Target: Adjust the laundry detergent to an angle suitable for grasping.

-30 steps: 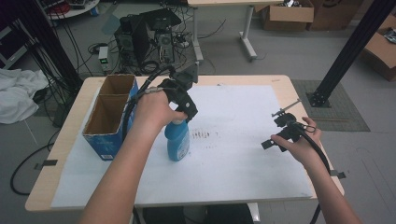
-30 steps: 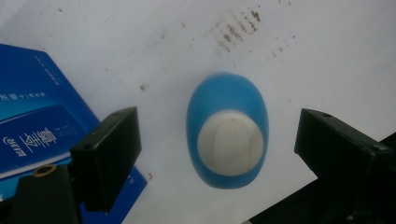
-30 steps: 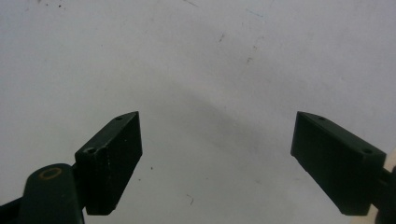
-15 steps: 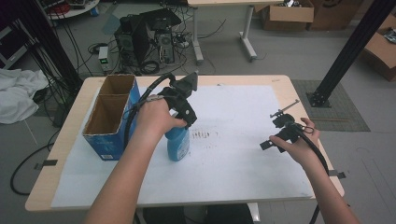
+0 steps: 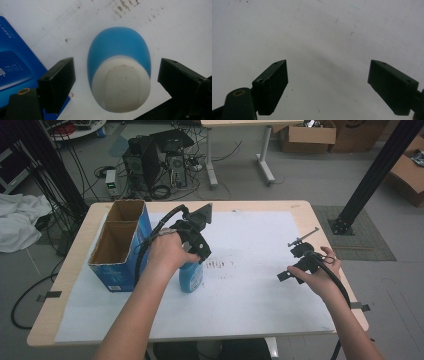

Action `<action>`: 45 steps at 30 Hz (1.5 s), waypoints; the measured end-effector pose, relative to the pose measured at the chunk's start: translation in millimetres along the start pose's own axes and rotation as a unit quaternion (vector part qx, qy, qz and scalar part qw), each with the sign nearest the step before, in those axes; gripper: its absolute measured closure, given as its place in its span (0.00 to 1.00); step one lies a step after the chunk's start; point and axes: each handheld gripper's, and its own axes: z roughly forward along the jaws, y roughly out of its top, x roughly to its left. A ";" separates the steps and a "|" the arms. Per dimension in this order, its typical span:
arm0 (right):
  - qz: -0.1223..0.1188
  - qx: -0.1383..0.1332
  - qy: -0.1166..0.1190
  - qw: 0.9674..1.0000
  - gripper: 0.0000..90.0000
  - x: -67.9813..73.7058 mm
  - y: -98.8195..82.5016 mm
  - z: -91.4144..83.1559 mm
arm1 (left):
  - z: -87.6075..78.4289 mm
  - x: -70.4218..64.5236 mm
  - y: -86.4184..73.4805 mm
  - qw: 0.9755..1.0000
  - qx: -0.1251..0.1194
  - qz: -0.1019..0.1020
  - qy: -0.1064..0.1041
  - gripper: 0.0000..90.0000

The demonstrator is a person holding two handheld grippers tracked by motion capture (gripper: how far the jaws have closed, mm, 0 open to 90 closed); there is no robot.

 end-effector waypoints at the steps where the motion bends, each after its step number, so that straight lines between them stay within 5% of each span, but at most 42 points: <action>1: 0.000 0.000 0.000 1.000 0.18 0.0 0.0 0.3 | 0.8 -0.4 0.1 1.000 0.001 -0.001 0.000 0.17; 45: -0.004 -0.004 0.006 1.000 0.18 -3.2 -5.0 1.1 | 21.4 -4.2 4.3 1.000 0.022 -0.012 0.015 0.26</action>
